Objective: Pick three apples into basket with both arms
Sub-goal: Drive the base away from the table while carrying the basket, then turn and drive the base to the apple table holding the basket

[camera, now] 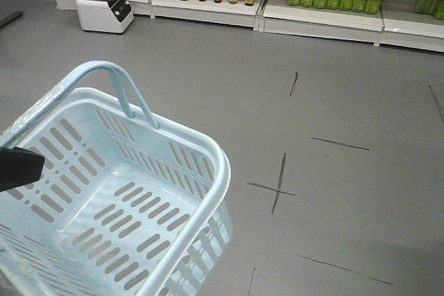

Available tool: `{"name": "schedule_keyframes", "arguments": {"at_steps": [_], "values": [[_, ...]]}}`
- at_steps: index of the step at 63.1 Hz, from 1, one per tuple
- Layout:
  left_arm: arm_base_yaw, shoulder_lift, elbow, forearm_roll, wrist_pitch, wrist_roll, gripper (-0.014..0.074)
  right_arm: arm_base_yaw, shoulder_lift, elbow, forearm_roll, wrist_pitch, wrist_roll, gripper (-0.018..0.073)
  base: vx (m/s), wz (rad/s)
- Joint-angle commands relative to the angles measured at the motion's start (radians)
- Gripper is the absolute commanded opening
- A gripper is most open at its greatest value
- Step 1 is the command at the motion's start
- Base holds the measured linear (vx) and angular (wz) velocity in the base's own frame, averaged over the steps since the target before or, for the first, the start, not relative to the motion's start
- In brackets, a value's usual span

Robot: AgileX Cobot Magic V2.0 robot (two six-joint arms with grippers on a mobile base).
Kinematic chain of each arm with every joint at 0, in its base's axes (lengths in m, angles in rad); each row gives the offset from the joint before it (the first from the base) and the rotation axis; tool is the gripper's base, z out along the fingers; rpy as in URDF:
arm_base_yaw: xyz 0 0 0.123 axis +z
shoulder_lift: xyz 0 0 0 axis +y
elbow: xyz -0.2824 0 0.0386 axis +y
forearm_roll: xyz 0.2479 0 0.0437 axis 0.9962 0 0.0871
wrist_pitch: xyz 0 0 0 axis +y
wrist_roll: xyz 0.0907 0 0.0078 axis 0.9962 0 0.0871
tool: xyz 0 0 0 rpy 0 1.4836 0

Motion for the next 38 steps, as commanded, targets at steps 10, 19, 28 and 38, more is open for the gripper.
{"name": "schedule_keyframes", "arguments": {"at_steps": [10, 19, 28, 38], "values": [[-0.002, -0.009, -0.026, -0.041, -0.077, -0.006, -0.0008, -0.005, -0.008, 0.009, -0.003, -0.073, -0.011, -0.0003, 0.14, 0.07], [-0.002, -0.009, -0.026, -0.041, -0.077, -0.006, -0.0008, -0.005, -0.008, 0.009, -0.003, -0.073, -0.011, -0.0003, 0.16, 0.0], [-0.002, -0.009, -0.026, -0.041, -0.077, -0.006, -0.0008, -0.005, -0.008, 0.009, -0.003, -0.073, -0.011, -0.0003, 0.17, -0.07], [-0.002, -0.009, -0.026, -0.041, -0.077, -0.006, -0.0008, -0.005, -0.008, 0.009, -0.003, -0.073, -0.011, -0.0003, 0.19, -0.14]]}}
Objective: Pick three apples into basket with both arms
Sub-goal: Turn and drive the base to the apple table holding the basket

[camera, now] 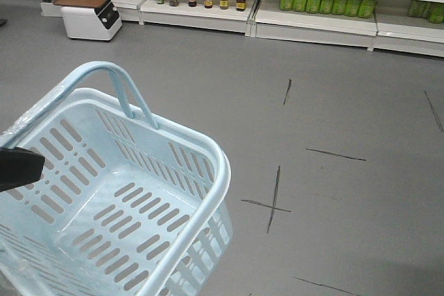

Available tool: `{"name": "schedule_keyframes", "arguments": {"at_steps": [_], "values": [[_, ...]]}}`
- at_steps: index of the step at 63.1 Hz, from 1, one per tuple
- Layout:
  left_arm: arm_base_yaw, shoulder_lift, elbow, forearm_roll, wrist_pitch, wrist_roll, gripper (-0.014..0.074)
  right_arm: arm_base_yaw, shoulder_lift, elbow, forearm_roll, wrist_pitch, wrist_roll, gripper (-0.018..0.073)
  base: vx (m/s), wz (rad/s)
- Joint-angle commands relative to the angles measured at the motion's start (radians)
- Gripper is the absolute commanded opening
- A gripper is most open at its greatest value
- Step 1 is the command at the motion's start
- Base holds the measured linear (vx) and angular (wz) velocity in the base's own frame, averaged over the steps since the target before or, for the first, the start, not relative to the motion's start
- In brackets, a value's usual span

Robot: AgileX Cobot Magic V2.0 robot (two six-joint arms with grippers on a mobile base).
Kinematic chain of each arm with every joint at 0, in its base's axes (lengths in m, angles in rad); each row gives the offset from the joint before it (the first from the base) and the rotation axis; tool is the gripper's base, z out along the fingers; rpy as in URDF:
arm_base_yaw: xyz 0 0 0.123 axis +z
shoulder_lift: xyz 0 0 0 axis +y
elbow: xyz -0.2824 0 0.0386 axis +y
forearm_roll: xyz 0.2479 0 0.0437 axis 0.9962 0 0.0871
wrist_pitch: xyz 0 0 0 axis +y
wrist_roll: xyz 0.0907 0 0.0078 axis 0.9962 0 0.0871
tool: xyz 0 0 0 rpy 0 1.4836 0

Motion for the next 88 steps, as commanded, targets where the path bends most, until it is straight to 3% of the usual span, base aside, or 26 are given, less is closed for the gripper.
{"name": "schedule_keyframes", "arguments": {"at_steps": [1, 88], "values": [[-0.002, -0.009, -0.026, -0.041, -0.077, -0.006, -0.0008, -0.005, -0.008, 0.009, -0.003, -0.073, -0.011, -0.0003, 0.2, -0.17], [-0.002, -0.009, -0.026, -0.041, -0.077, -0.006, -0.0008, -0.005, -0.008, 0.009, -0.003, -0.073, -0.011, -0.0003, 0.21, -0.22]]}}
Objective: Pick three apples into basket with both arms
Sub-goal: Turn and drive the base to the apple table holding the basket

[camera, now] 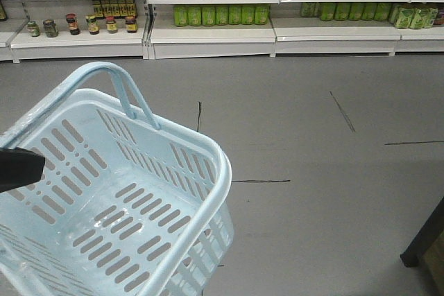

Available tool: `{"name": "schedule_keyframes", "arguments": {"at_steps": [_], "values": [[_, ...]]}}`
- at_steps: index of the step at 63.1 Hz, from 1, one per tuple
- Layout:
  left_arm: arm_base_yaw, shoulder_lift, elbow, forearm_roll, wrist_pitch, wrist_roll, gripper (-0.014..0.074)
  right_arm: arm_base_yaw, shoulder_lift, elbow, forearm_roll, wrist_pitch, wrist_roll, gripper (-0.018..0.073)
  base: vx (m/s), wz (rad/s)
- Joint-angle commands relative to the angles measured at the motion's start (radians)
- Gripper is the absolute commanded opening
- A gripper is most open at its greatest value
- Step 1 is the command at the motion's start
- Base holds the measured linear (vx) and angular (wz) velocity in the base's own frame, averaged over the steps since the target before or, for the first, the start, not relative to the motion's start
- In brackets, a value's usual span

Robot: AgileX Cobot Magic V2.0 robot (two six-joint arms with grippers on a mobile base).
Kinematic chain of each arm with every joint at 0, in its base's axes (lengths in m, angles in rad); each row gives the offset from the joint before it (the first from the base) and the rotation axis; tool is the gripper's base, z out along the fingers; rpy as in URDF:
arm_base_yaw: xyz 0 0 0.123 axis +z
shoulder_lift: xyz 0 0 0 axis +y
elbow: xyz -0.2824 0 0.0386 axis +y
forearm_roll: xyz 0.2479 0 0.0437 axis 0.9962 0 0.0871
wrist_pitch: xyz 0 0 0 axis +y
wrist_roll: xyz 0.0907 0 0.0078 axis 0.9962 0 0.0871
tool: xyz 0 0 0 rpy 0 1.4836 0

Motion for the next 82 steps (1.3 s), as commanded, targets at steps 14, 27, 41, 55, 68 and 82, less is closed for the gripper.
{"name": "schedule_keyframes", "arguments": {"at_steps": [14, 27, 41, 55, 68, 82], "values": [[-0.002, -0.009, -0.026, -0.041, -0.077, -0.006, -0.0008, -0.005, -0.008, 0.009, -0.003, -0.073, -0.011, -0.0003, 0.2, -0.07], [-0.002, -0.009, -0.026, -0.041, -0.077, -0.006, -0.0008, -0.005, -0.008, 0.009, -0.003, -0.073, -0.011, -0.0003, 0.18, -0.13], [-0.002, -0.009, -0.026, -0.041, -0.077, -0.006, -0.0008, -0.005, -0.008, 0.009, -0.003, -0.073, -0.011, -0.0003, 0.15, -0.24], [-0.002, -0.009, -0.026, -0.041, -0.077, -0.006, -0.0008, -0.005, -0.008, 0.009, -0.003, -0.073, -0.011, -0.0003, 0.14, -0.38], [-0.002, -0.009, -0.026, -0.041, -0.077, -0.006, -0.0008, -0.005, -0.008, 0.009, -0.003, -0.073, -0.011, -0.0003, 0.13, -0.49], [-0.002, -0.009, -0.026, -0.041, -0.077, -0.006, -0.0008, -0.005, -0.008, 0.009, -0.003, -0.073, -0.011, -0.0003, 0.12, -0.48]]}}
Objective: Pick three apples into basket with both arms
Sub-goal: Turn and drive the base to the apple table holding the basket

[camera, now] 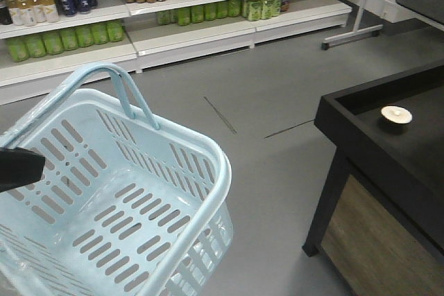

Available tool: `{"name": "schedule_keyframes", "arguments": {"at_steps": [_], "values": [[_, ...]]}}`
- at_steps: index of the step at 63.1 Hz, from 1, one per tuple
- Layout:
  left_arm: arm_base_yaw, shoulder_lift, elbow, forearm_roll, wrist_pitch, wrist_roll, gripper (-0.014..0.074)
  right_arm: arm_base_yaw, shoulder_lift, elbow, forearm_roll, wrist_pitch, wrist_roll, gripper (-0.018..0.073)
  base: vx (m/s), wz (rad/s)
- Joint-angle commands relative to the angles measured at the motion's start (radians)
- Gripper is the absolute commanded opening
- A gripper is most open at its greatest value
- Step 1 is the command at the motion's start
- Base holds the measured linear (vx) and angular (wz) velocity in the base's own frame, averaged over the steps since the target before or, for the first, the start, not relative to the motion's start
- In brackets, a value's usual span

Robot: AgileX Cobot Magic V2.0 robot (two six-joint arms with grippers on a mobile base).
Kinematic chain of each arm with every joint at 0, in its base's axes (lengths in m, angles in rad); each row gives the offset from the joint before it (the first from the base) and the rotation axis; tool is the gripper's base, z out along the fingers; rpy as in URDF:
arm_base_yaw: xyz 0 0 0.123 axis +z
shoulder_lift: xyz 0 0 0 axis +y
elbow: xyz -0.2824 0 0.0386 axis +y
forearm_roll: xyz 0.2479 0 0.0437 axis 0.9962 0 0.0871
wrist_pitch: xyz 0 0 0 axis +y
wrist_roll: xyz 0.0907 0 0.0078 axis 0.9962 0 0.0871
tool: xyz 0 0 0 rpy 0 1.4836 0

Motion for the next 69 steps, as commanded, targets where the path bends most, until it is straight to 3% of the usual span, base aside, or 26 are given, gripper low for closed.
{"name": "schedule_keyframes", "arguments": {"at_steps": [1, 69], "values": [[-0.002, -0.009, -0.026, -0.041, -0.077, -0.006, -0.0008, -0.005, -0.008, 0.009, -0.003, -0.073, -0.011, -0.0003, 0.11, -0.45], [-0.002, -0.009, -0.026, -0.041, -0.077, -0.006, -0.0008, -0.005, -0.008, 0.009, -0.003, -0.073, -0.011, -0.0003, 0.09, -0.45]]}}
